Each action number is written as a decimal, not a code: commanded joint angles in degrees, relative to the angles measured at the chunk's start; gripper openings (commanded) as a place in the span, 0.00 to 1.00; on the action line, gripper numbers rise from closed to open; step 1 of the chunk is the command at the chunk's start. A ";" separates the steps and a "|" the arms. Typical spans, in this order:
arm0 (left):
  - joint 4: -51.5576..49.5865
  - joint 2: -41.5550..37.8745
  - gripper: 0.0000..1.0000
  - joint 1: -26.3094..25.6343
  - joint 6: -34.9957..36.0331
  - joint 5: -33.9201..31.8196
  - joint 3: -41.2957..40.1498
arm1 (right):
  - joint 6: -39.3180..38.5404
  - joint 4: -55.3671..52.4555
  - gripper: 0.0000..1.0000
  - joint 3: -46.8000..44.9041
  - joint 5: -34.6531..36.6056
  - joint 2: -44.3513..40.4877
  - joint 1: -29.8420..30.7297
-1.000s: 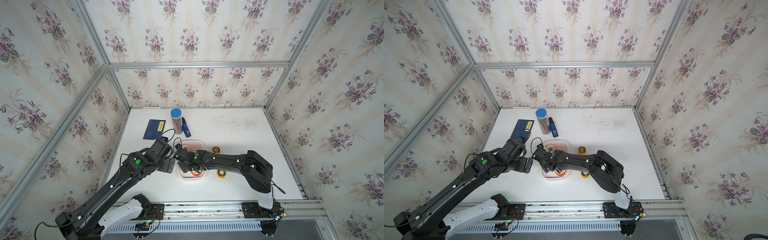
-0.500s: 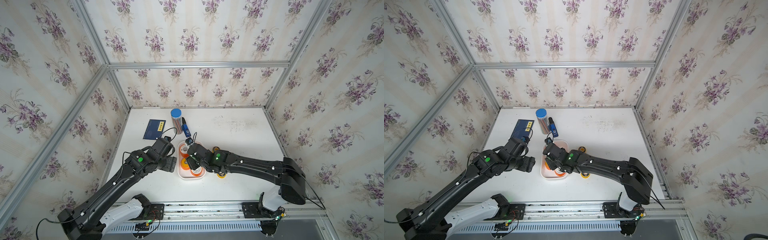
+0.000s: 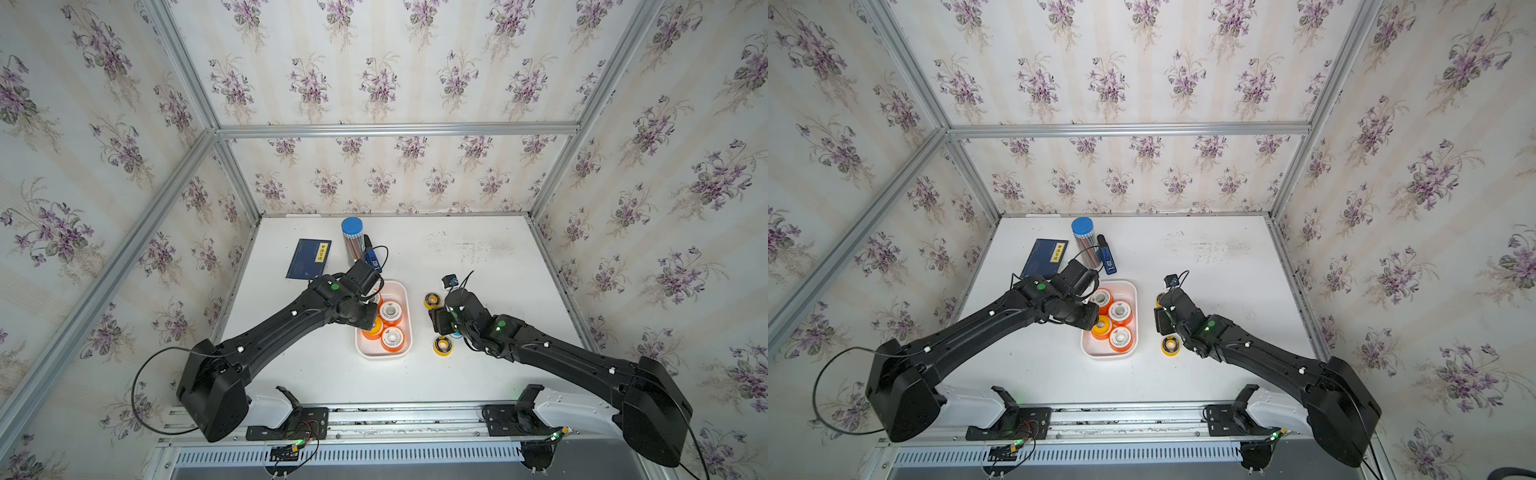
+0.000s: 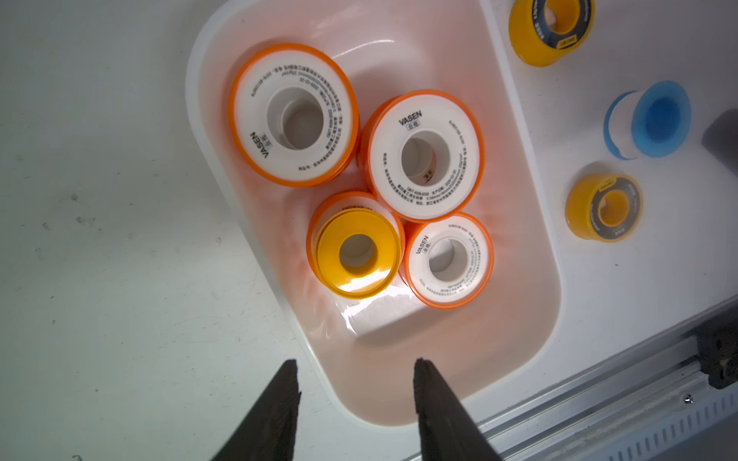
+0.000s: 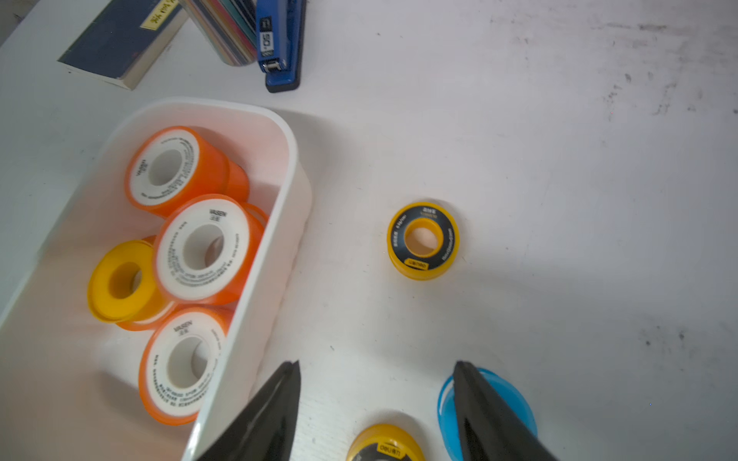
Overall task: Put the sealing tape into the storage box
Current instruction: Adjust the sealing tape in the storage box.
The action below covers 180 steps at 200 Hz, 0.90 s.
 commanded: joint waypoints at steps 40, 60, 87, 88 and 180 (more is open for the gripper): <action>3.94 6.97 0.42 -0.98 -0.25 0.89 0.09 | 3.97 6.79 0.64 -4.91 -1.31 1.20 -1.74; 4.37 8.57 0.41 -1.25 -0.29 0.76 0.21 | 4.32 7.01 0.64 -5.39 -1.29 1.16 -2.13; 4.61 10.12 0.41 -1.34 -0.20 0.03 0.17 | 4.46 7.47 0.64 -5.84 -2.13 0.98 -2.90; 4.63 10.12 0.41 -1.34 -0.20 0.02 0.20 | 4.47 7.50 0.64 -5.84 -2.15 0.96 -2.96; 4.86 13.08 0.35 -1.31 -0.07 -1.88 0.66 | 4.26 7.62 0.64 -5.49 -3.65 2.61 -3.94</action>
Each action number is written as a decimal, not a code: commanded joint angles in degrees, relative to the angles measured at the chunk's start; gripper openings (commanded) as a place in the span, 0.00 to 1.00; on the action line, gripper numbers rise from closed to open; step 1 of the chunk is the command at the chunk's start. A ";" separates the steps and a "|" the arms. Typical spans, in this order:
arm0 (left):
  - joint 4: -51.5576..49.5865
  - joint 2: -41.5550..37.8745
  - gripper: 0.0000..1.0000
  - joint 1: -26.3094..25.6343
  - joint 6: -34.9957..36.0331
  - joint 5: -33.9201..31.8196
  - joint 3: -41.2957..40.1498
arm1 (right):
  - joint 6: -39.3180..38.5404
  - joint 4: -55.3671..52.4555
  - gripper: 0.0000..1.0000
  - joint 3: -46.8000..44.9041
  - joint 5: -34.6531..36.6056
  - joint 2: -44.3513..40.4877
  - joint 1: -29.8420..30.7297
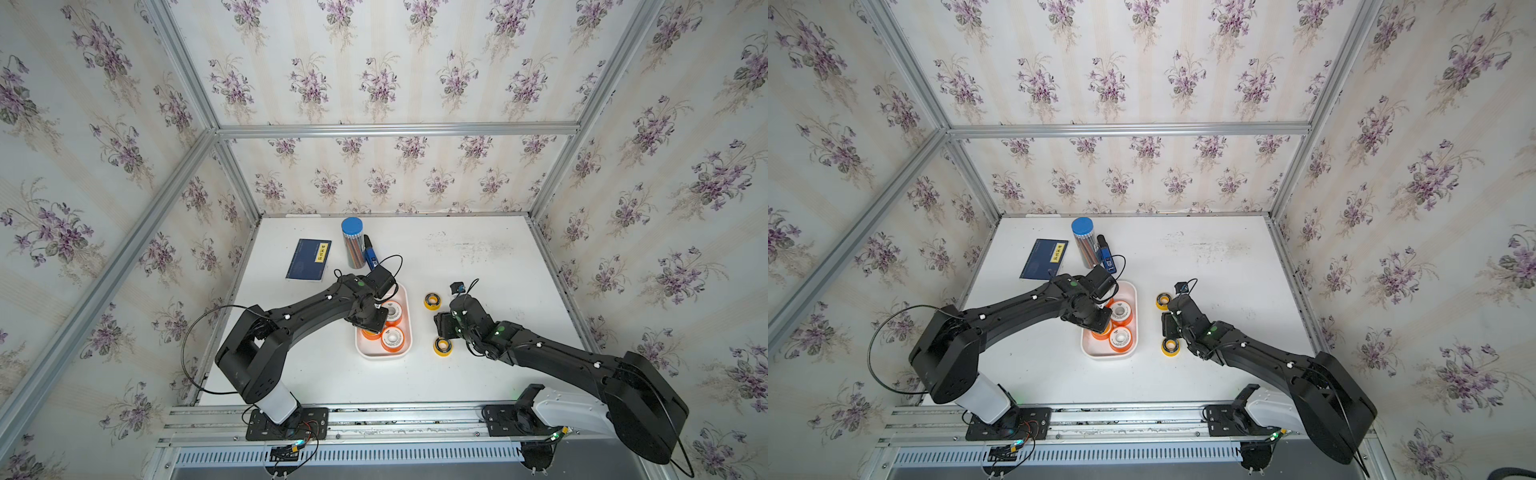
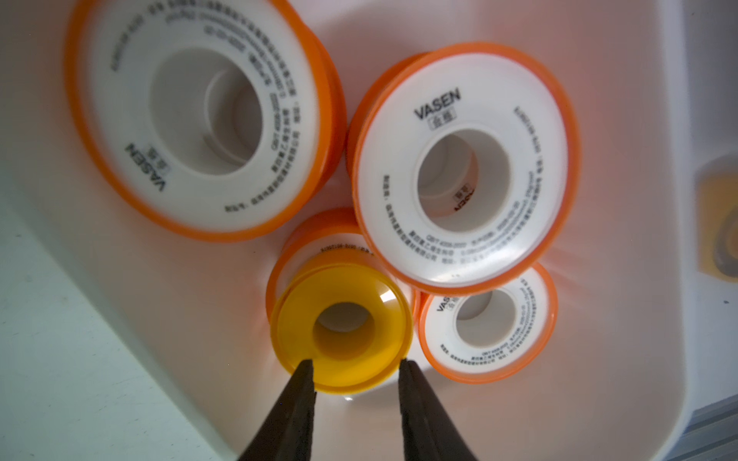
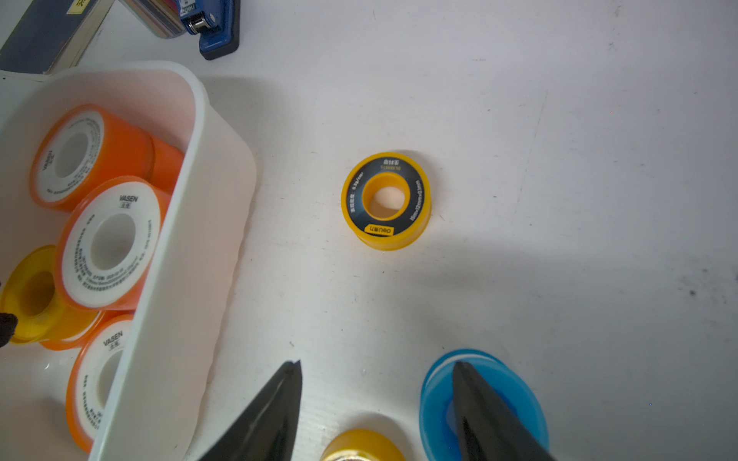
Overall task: Put the sealing tape into the storage box
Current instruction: Adjust the sealing tape in the storage box.
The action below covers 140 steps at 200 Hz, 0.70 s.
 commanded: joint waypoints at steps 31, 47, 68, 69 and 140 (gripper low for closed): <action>0.00 1.18 0.34 0.06 0.17 -2.10 0.44 | -0.02 0.85 0.64 0.39 -0.68 0.31 -0.24; 0.00 1.60 0.34 0.10 0.18 -2.45 0.52 | -0.03 0.92 0.64 0.30 -0.68 0.31 -0.36; 0.05 2.31 0.33 0.06 0.25 -2.36 0.75 | 0.01 0.87 0.64 0.39 -0.77 0.40 -0.31; 0.11 2.39 0.33 0.06 0.25 -2.34 0.74 | 0.02 0.92 0.64 0.34 -0.74 0.40 -0.31; 0.44 3.07 0.30 0.10 0.17 -2.57 -0.53 | -0.02 0.79 0.64 0.35 -0.89 0.31 -0.41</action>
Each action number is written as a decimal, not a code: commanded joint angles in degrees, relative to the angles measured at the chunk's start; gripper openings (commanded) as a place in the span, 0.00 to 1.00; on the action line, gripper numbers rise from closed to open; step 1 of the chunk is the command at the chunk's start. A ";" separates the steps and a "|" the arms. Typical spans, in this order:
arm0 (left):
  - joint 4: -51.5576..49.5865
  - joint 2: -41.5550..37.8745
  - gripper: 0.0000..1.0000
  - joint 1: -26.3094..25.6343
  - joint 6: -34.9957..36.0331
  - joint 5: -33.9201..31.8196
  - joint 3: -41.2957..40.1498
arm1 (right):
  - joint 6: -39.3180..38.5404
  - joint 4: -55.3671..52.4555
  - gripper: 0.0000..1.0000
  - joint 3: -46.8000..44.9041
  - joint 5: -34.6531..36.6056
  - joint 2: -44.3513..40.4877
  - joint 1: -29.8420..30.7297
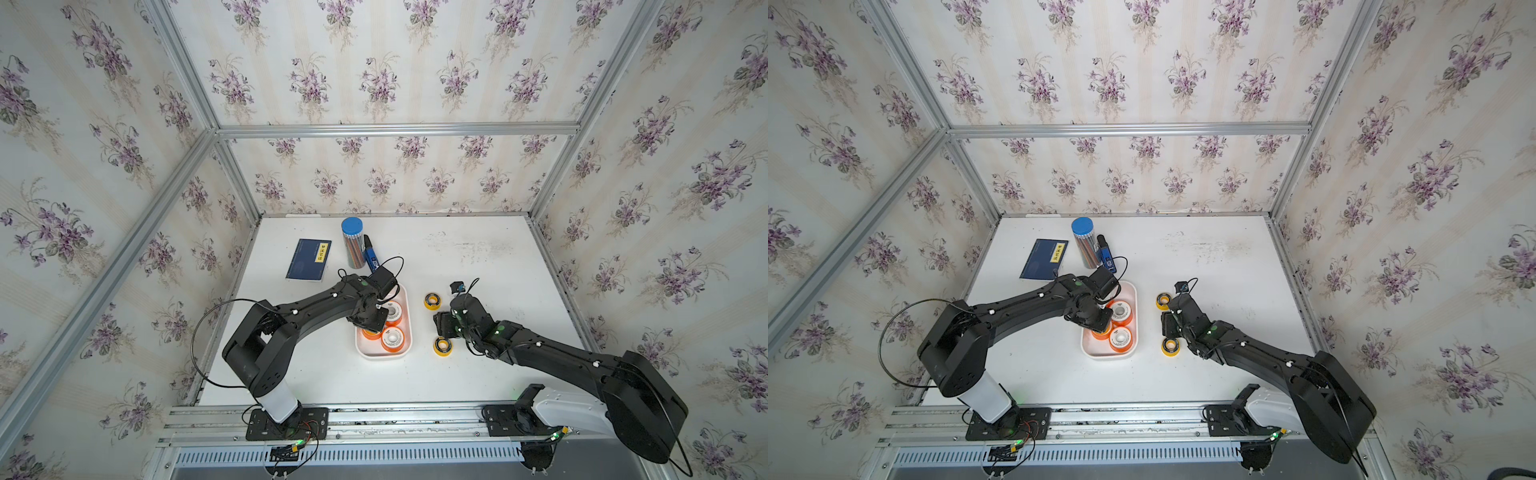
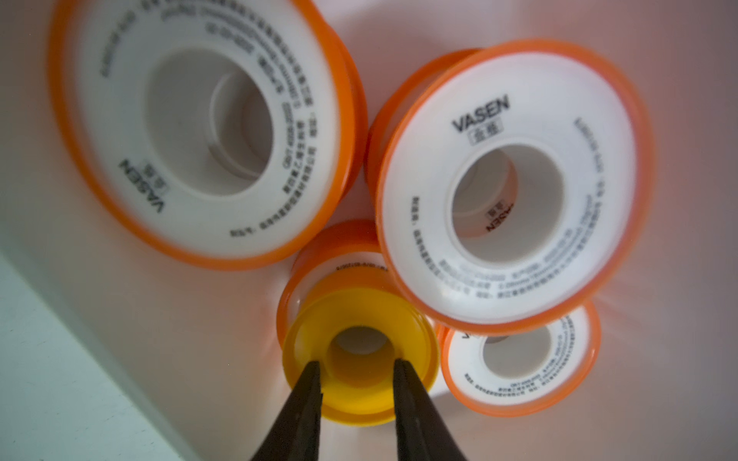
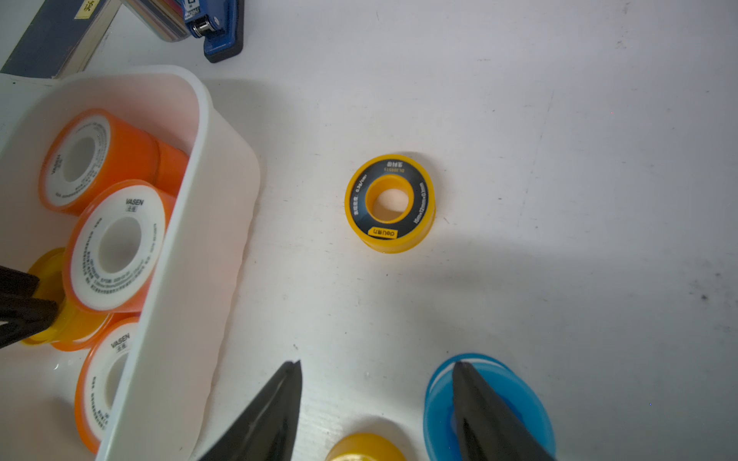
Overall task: Put the sealing tape into the storage box
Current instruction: Adjust the sealing tape in the storage box.
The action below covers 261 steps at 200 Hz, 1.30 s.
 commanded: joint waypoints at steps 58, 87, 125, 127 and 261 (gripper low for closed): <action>-0.04 2.12 0.29 0.06 -0.25 -1.09 -1.49 | 0.02 0.28 0.64 0.37 0.17 -0.02 0.08; 0.11 2.84 0.29 0.06 -0.29 -1.29 -1.96 | -0.04 0.28 0.64 0.37 0.19 -0.01 0.08; 0.29 4.45 0.28 0.08 -0.38 -1.56 -2.45 | 0.01 0.28 0.64 0.36 0.21 0.06 0.08; 0.35 4.47 0.28 0.07 -0.38 -1.58 -2.53 | -0.05 0.28 0.64 0.37 0.21 0.07 0.04; -5.63 -2.11 0.29 0.06 -0.30 -2.28 1.97 | 0.19 0.22 0.64 0.13 0.42 -0.54 0.06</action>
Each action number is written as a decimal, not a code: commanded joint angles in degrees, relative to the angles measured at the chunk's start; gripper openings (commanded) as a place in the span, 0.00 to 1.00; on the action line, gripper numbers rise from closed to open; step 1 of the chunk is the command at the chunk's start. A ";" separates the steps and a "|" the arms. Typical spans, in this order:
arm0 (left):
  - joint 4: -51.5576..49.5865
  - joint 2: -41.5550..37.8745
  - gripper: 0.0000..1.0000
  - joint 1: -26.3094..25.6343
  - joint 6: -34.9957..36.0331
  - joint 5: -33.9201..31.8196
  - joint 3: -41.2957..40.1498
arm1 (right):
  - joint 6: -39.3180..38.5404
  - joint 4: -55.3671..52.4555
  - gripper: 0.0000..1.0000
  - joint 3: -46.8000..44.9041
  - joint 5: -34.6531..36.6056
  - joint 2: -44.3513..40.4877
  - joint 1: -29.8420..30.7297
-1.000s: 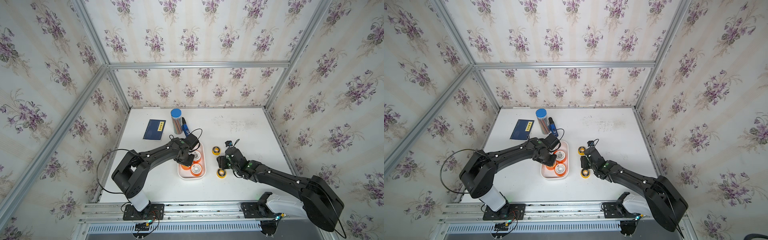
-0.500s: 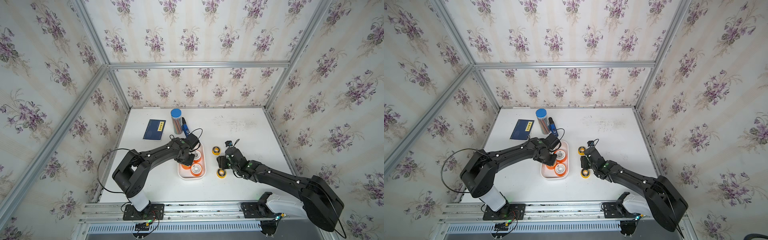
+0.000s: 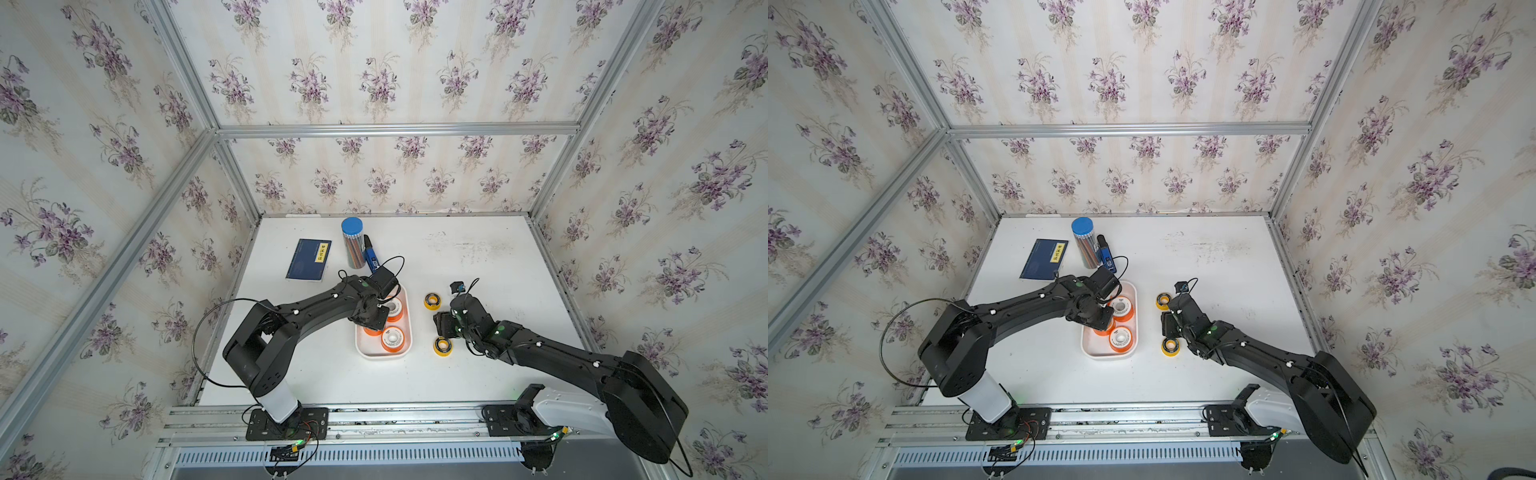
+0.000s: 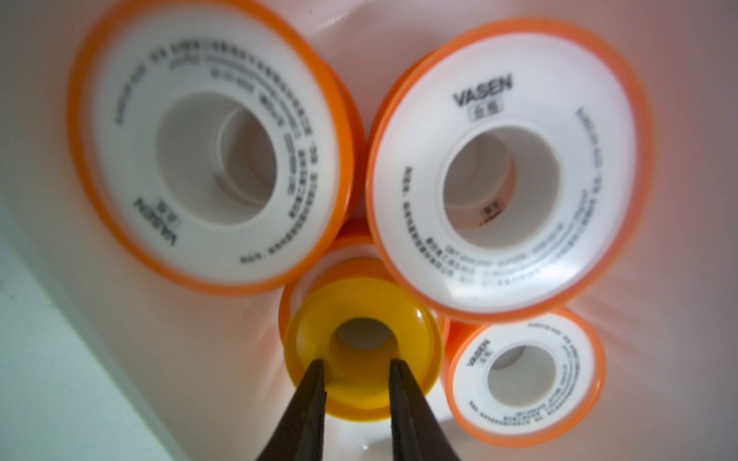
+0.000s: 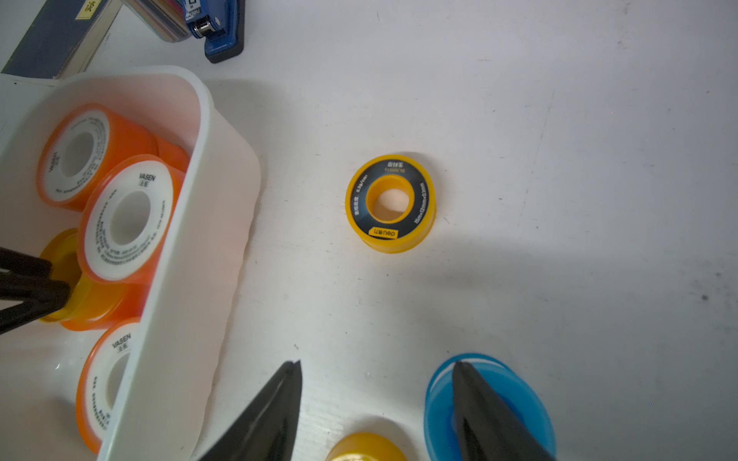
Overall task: Put the sealing tape into the storage box
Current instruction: Pick up the sealing tape at the center of the board.
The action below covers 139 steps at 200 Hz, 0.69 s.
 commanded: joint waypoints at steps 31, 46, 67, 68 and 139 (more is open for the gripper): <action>-7.14 -3.36 0.30 0.06 0.21 -0.89 3.53 | 0.16 0.30 0.64 0.10 0.56 -0.41 0.05; -7.15 -4.49 0.30 0.06 -0.01 -0.57 3.80 | 0.25 0.27 0.64 0.03 0.63 -0.65 0.01; -7.35 -6.11 0.31 -0.07 -0.14 0.17 4.94 | 0.34 0.23 0.64 -0.18 0.94 -1.24 -0.01; -7.36 -6.20 0.31 -0.09 -0.10 0.21 4.98 | 0.34 0.22 0.64 -0.22 0.97 -1.27 0.04; -11.65 1.83 0.34 -5.05 1.66 0.78 20.60 | 3.26 -0.33 0.65 -4.94 0.17 -9.11 -5.92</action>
